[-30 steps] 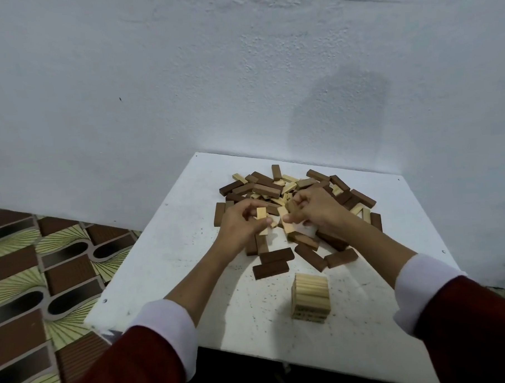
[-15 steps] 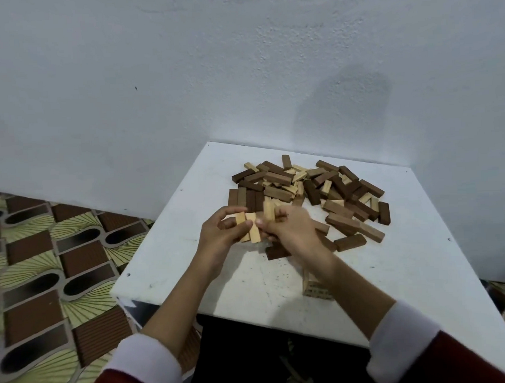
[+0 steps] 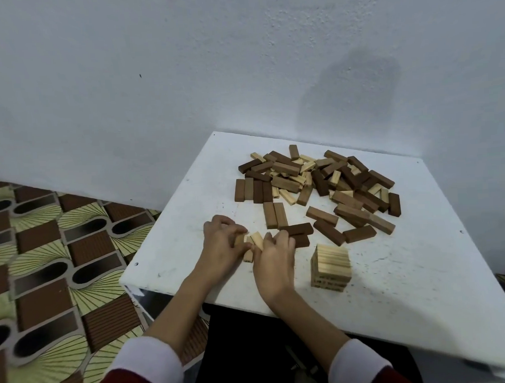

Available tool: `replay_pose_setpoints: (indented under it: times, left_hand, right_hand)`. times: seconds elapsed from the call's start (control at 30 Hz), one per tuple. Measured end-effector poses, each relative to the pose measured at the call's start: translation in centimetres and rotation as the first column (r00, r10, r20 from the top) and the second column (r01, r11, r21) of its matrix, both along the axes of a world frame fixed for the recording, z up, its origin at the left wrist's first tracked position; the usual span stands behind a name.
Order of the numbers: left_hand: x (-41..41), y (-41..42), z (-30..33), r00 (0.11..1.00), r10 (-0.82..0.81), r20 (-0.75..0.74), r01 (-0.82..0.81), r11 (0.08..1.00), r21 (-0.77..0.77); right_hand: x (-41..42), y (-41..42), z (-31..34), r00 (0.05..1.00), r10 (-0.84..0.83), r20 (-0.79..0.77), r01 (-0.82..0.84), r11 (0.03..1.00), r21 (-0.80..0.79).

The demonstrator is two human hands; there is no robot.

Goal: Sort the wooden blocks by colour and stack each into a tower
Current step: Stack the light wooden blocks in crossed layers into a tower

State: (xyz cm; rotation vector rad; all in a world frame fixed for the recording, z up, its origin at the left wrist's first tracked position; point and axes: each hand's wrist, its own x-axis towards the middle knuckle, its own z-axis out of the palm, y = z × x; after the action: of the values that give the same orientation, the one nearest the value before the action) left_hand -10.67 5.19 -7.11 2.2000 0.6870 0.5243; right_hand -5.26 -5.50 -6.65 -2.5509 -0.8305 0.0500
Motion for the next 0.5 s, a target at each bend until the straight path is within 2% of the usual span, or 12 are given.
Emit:
replay_pose_setpoints:
  times: [0.13,0.33,0.5]
  left_hand:
    - [-0.3,0.0,-0.3,0.997,0.034,0.067,-0.029,0.997,-0.076]
    - [-1.2,-0.5,-0.3,0.976,0.096,0.196,-0.083,0.994,-0.073]
    - [-1.5,-0.5,-0.3,0.972,0.078,0.221,-0.041,0.985,-0.168]
  right_hand:
    - [0.4,-0.2,-0.4,0.997,0.061,-0.044,-0.058,0.996,0.062]
    - [0.2,-1.1,-1.0,0.985,0.112,-0.135,-0.067,0.952,0.298]
    - [0.3,-1.2,-1.4,0.978,0.162,-0.134,-0.115,0.944,0.309]
